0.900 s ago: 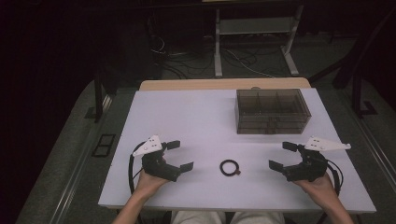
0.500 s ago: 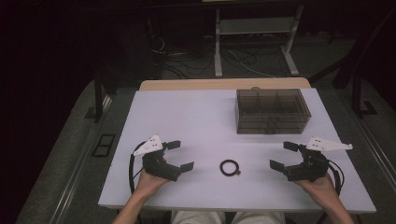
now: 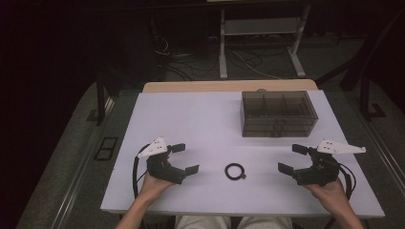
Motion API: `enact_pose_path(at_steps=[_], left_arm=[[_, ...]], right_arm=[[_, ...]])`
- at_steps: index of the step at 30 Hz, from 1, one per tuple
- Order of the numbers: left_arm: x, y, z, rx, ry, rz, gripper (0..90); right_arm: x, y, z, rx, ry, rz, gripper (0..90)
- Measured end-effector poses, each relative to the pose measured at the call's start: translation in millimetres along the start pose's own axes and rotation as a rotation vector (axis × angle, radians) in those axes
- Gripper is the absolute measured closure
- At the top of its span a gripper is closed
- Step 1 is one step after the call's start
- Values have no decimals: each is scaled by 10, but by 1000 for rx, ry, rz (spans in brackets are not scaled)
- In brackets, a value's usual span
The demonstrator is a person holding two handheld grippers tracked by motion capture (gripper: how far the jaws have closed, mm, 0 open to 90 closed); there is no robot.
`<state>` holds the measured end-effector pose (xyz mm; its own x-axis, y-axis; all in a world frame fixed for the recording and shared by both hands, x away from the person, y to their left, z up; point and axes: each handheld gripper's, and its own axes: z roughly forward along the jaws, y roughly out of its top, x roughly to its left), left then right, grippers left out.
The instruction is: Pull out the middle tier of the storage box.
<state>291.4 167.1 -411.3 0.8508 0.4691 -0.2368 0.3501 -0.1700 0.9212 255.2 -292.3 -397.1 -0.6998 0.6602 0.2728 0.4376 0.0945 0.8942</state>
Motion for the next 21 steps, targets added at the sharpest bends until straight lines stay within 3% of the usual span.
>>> enact_pose_path(at_steps=[21], left_arm=[[-25, 6, -34, -25, 6, -15, 0]], right_arm=[[-79, 162, 38, 15, -5, 44, 6]])
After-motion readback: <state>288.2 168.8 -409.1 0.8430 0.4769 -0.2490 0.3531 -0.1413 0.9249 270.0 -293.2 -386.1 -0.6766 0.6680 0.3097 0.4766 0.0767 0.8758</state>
